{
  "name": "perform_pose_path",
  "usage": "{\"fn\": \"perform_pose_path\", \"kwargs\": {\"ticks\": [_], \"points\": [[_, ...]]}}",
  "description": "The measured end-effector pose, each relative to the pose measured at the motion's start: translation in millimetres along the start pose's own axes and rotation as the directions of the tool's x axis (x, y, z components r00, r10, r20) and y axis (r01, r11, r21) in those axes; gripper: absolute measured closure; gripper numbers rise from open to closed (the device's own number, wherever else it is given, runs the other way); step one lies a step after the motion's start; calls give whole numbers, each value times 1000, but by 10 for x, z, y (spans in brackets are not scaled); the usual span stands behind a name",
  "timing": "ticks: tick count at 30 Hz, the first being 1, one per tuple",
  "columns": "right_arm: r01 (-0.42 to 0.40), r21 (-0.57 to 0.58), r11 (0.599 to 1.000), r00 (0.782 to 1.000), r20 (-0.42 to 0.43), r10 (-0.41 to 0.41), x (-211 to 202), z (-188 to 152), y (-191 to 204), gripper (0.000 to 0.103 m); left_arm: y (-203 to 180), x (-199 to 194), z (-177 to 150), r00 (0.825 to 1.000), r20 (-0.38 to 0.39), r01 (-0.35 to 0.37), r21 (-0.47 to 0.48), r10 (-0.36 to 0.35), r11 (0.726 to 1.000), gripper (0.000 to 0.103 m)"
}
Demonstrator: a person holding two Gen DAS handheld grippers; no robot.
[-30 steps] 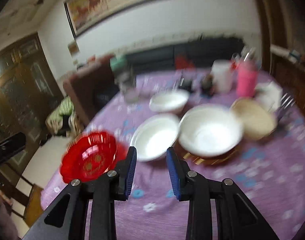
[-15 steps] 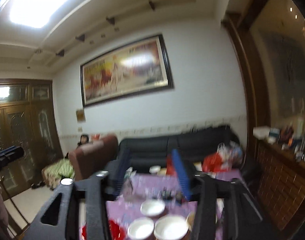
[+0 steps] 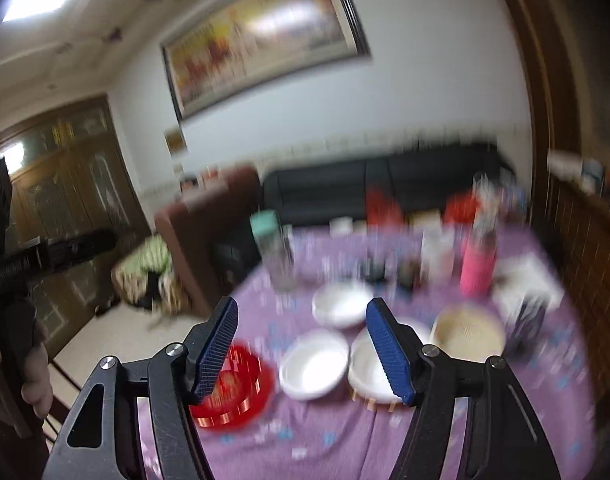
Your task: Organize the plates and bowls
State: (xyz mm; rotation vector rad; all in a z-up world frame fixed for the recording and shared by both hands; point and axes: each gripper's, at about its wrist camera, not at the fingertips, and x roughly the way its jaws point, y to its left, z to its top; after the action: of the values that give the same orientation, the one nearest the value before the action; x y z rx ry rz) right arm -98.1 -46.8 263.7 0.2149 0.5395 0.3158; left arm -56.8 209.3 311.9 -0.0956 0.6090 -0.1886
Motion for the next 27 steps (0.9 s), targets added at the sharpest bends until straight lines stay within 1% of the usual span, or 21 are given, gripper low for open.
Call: {"fn": "perform_pose_path", "kwargs": {"ticks": [1, 2, 4, 5, 6, 7, 8, 11, 13, 16, 19, 22, 27], "points": [[-4, 30, 1000, 999, -50, 6, 212, -164, -84, 32, 22, 246, -102, 999, -40, -1, -2, 1, 1000, 8], [-9, 69, 998, 993, -116, 17, 494, -372, -202, 32, 48, 540, -221, 996, -84, -7, -4, 7, 1000, 8], [6, 135, 991, 977, -212, 23, 923, -667, -391, 32, 84, 981, -391, 989, -147, -17, -15, 15, 1000, 8], [20, 183, 983, 964, -265, 29, 1165, -838, -494, 34, 149, 1228, -496, 982, -188, -13, -33, 7, 999, 8], [24, 222, 975, 952, -304, 45, 1321, -999, -589, 37, 177, 1437, -564, 975, -221, -8, -48, -3, 999, 8], [27, 253, 967, 940, -335, 62, 1469, -1101, -660, 39, 223, 1700, -655, 965, -263, -8, -65, -9, 998, 9], [33, 284, 958, 927, -366, 76, 1626, -1221, -711, 40, 257, 1828, -728, 958, -288, -14, -76, -8, 997, 9], [49, 310, 949, 913, -400, 83, 1894, -1364, -769, 40, 342, 2268, -895, 929, -369, -29, -135, -23, 990, 9], [48, 321, 946, 908, -408, 93, 2007, -1416, -773, 40, 361, 2493, -937, 918, -396, -37, -164, -32, 986, 9], [45, 328, 944, 904, -415, 101, 2135, -1402, -777, 39, 334, 2783, -952, 903, -425, -27, -192, -58, 981, 9], [38, 340, 940, 900, -419, 115, 2218, -1412, -763, 39, 293, 3020, -947, 895, -443, -25, -187, -61, 982, 9], [31, 350, 936, 902, -413, 125, 2310, -1425, -766, 39, 246, 3193, -931, 887, -457, -17, -162, -59, 987, 9], [39, 368, 929, 905, -407, 124, 2395, -1412, -758, 39, 194, 3424, -949, 864, -497, 7, -147, -80, 989, 10]]}}
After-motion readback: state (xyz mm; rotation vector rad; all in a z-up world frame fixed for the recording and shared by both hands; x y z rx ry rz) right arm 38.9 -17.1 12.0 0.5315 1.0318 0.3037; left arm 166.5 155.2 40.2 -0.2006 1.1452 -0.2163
